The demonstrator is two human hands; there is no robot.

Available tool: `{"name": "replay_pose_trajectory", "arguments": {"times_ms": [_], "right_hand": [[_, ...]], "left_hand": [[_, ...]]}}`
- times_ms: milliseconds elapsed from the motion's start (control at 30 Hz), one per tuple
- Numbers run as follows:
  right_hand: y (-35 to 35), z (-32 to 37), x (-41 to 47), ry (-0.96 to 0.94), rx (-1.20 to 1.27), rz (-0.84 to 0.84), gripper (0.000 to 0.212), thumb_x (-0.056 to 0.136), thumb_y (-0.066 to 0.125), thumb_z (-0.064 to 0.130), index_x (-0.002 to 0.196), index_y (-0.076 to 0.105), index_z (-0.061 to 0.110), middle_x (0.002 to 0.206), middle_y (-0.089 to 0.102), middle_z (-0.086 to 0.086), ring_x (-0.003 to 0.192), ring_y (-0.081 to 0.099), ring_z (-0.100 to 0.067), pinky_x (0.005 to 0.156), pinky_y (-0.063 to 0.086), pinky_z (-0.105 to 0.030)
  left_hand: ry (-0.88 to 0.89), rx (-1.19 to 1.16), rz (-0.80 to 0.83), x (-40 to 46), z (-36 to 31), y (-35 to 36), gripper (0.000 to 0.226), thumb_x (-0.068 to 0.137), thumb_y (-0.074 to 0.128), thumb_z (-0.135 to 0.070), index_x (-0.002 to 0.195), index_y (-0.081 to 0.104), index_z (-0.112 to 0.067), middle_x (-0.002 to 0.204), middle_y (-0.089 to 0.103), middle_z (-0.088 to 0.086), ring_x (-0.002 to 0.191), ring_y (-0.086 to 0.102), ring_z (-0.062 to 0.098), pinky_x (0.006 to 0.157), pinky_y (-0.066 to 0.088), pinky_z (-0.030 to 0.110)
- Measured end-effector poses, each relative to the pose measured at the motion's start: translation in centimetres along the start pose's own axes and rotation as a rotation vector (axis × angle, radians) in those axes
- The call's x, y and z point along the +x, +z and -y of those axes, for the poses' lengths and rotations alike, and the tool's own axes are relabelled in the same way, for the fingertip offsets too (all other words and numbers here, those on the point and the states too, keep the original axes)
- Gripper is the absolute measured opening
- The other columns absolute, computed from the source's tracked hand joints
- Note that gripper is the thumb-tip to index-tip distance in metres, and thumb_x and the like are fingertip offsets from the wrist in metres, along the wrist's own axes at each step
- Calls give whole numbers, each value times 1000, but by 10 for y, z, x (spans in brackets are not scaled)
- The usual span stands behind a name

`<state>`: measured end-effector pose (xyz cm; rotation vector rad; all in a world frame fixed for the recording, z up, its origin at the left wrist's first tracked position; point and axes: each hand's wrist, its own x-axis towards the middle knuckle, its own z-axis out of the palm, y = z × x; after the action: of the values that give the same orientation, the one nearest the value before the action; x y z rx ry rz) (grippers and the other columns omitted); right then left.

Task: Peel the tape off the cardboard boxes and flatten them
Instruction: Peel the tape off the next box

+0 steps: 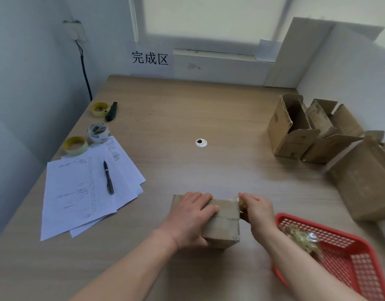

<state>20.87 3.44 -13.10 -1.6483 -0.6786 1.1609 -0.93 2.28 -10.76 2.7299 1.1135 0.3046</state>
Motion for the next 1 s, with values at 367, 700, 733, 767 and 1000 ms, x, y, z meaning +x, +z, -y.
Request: {"name": "replay_pose_trajectory", "arguments": {"times_ms": [367, 700, 733, 767, 1000], "right_hand": [[-19, -9, 5, 72, -321, -186, 53, 96, 55, 47, 54, 53, 14, 58, 55, -4, 61, 54, -28, 62, 48, -41], [-25, 18, 22, 413, -129, 78, 16, 81, 76, 18, 77, 65, 7, 52, 52, -3, 42, 43, -15, 42, 41, -23], [-23, 12, 20, 466, -11, 80, 12, 86, 72, 14, 82, 66, 5, 52, 52, -3, 41, 44, -13, 41, 44, -23], [-21, 3, 15, 504, 117, 69, 9, 90, 68, 11, 88, 65, 3, 56, 55, -5, 41, 49, -12, 40, 47, -23], [-41, -20, -6, 397, 501, 158, 9, 97, 56, 2, 105, 59, 1, 87, 70, -17, 64, 72, -19, 51, 56, -25]], "left_hand": [[-3, 24, 90, 21, -9, 5, 80, 55, 81, -51, 125, 59, -19, 137, 52, 10, 119, 50, 32, 104, 40, 40], [-87, 48, 100, 23, -20, -1, 83, 41, 87, -47, 115, 66, -15, 127, 60, 13, 107, 60, 35, 93, 50, 41], [-105, 47, 82, 22, -22, -1, 83, 40, 87, -47, 114, 67, -15, 126, 61, 13, 105, 61, 35, 92, 51, 41], [-127, 45, 64, 20, -25, 0, 82, 40, 86, -47, 113, 67, -15, 125, 61, 13, 105, 61, 35, 92, 52, 41], [-260, 21, -15, 9, -42, 10, 77, 40, 84, -49, 108, 69, -17, 122, 64, 11, 104, 62, 33, 92, 50, 37]]}}
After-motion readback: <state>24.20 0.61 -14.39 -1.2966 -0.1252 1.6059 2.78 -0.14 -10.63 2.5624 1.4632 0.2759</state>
